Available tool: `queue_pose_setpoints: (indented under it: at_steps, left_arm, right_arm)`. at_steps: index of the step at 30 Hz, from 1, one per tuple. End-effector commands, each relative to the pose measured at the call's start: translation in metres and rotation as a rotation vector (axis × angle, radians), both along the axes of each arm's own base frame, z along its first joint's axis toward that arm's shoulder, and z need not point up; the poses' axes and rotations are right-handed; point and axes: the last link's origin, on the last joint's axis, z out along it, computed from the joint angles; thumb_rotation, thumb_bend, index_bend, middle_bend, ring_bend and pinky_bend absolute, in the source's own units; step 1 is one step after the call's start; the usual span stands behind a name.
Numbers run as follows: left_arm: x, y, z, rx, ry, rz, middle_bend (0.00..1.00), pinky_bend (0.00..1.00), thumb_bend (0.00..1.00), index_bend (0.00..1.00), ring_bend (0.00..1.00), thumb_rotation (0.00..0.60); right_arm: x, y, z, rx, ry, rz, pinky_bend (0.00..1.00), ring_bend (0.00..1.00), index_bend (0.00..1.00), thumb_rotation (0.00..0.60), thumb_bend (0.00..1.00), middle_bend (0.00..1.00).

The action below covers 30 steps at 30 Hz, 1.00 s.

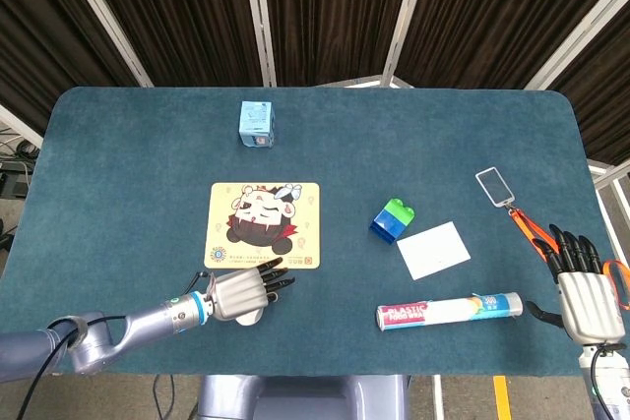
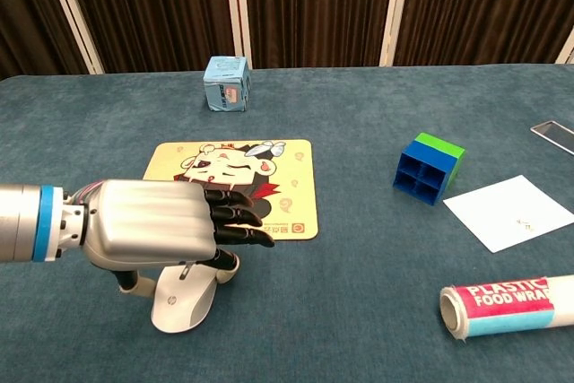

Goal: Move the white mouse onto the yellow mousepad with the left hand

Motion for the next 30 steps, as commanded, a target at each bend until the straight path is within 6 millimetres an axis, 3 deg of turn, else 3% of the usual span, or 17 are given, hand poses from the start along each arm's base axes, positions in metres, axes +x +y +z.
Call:
queue_pose_setpoints:
  at_steps: [1, 15, 30]
  left_arm:
    - [0.004, 0.005, 0.005, 0.018, -0.025, -0.004, 0.0, 0.0, 0.32, 0.5, 0.0, 0.6]
    - [0.023, 0.054, 0.028, 0.164, -0.038, -0.145, 0.0, 0.0, 0.32, 0.51, 0.0, 0.6]
    - [0.029, 0.096, 0.005, 0.228, 0.023, -0.161, 0.0, 0.0, 0.32, 0.51, 0.0, 0.6]
  right_arm:
    - [0.0, 0.0, 0.0, 0.0, 0.0, 0.0, 0.0, 0.0, 0.14, 0.6, 0.09, 0.0]
    - [0.0, 0.001, 0.0, 0.002, 0.004, 0.005, 0.0, 0.0, 0.14, 0.6, 0.09, 0.0]
    - [-0.001, 0.001, 0.001, 0.004, 0.003, 0.002, 0.0, 0.0, 0.14, 0.6, 0.09, 0.0]
